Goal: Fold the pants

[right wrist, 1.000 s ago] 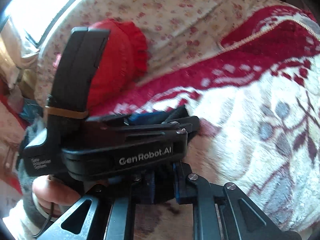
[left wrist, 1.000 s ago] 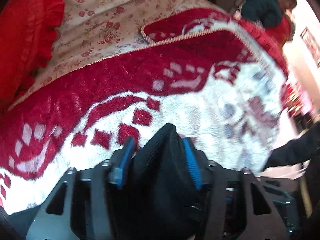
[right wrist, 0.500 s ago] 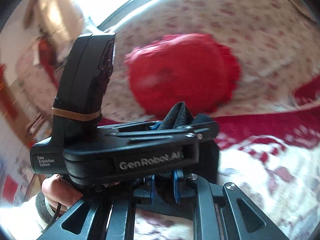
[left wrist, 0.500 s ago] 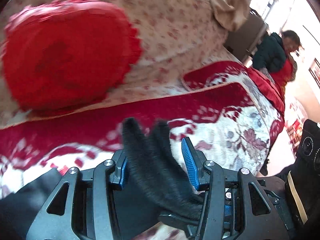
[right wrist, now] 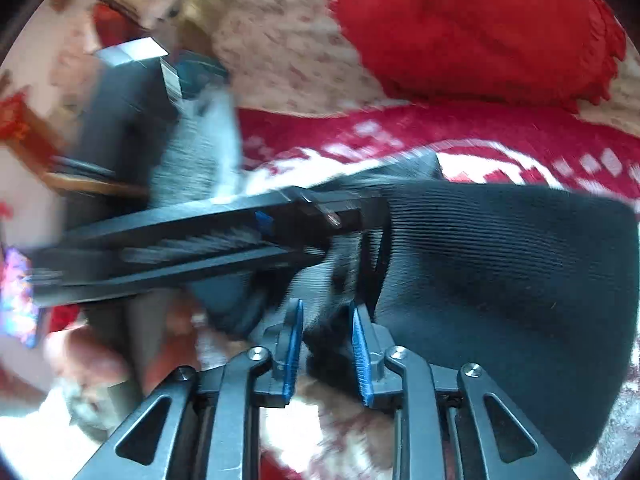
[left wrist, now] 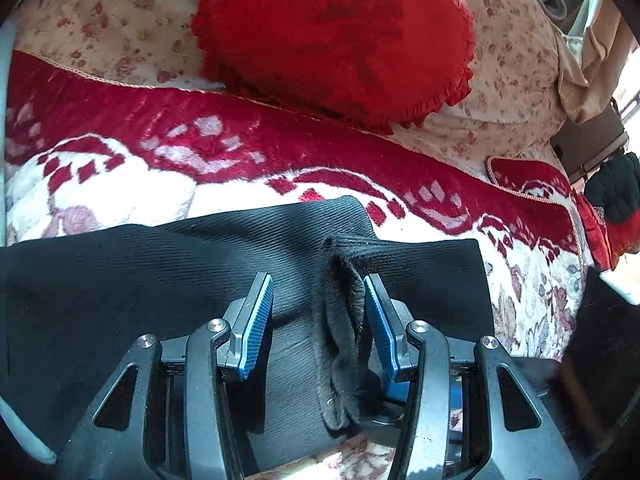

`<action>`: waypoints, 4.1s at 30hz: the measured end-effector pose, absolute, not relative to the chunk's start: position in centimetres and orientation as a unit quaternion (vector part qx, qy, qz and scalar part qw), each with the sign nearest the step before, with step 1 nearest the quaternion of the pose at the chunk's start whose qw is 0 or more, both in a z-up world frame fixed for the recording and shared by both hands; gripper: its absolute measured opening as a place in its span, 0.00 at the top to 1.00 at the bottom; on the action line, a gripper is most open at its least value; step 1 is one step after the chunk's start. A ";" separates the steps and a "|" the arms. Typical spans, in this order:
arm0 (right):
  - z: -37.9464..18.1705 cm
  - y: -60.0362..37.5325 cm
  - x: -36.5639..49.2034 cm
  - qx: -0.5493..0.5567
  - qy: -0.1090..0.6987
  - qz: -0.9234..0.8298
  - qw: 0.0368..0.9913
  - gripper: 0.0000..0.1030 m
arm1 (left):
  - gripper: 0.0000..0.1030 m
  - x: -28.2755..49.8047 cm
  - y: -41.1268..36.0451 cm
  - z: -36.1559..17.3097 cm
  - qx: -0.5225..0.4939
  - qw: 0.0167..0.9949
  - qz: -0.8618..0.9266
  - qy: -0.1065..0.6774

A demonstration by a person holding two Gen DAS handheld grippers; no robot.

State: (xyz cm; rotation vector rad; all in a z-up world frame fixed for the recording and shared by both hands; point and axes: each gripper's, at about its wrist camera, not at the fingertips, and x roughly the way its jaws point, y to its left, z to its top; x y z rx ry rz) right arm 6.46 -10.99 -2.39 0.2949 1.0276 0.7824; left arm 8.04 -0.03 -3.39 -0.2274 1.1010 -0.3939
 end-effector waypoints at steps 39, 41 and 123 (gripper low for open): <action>-2.0 -18.9 4.1 0.004 0.468 0.189 0.863 0.77 | 0.55 3.7 -3.2 -4.4 -0.036 0.859 -0.121 0.496; -1.3 -18.9 4.0 0.013 0.464 0.199 0.863 0.77 | 0.55 3.4 -2.7 -4.2 -0.039 0.860 -0.116 0.495; -0.2 5.0 10.7 -0.096 0.448 0.389 0.800 0.58 | 0.35 -2.8 15.8 -5.4 -0.285 0.818 0.075 0.494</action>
